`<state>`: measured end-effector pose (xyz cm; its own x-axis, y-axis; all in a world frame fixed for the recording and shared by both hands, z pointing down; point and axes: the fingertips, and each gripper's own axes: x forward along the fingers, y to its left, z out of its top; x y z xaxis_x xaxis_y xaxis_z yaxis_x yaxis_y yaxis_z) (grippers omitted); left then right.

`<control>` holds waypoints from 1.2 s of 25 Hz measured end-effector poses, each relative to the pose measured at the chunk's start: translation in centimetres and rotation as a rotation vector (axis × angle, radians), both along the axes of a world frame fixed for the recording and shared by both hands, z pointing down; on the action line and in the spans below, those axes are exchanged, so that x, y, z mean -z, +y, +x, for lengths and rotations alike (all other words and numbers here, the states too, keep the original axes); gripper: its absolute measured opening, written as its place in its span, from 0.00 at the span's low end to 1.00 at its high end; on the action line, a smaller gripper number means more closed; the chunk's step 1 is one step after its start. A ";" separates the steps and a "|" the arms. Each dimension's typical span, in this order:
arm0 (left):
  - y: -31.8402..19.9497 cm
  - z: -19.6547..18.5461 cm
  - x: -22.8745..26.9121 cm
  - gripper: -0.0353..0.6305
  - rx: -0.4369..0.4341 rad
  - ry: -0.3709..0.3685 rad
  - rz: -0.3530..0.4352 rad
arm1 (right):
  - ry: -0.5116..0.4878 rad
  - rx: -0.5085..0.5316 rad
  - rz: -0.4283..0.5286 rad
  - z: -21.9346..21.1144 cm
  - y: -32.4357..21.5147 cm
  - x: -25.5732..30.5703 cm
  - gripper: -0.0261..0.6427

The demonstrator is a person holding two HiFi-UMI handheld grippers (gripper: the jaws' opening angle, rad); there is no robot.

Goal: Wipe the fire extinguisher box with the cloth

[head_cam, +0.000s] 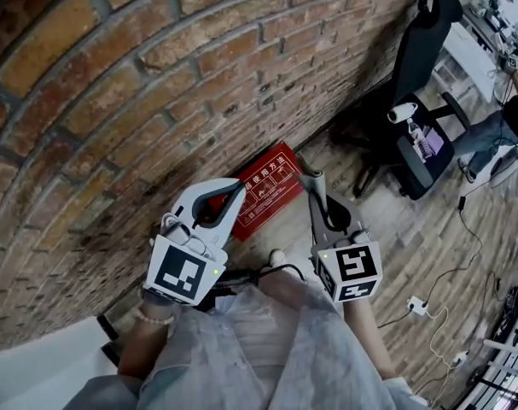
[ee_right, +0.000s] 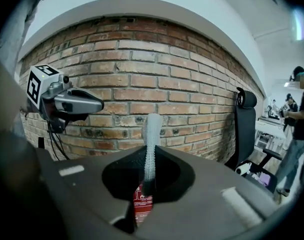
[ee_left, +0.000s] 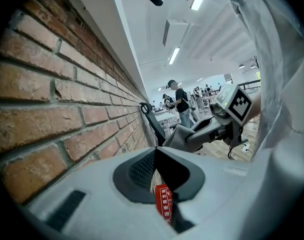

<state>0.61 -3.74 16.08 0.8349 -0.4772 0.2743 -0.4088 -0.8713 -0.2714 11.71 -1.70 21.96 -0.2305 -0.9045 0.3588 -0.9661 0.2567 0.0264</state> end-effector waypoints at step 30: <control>-0.2 -0.4 -0.8 0.05 0.000 -0.013 0.008 | 0.049 0.060 -0.006 -1.6 0.1 0.5 0.07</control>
<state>0.25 -3.97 16.91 0.8313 -0.4792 0.2816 -0.4048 -0.8692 -0.2840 10.14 -1.61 21.42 -0.2664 -0.8876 0.3758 -0.9466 0.3143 0.0713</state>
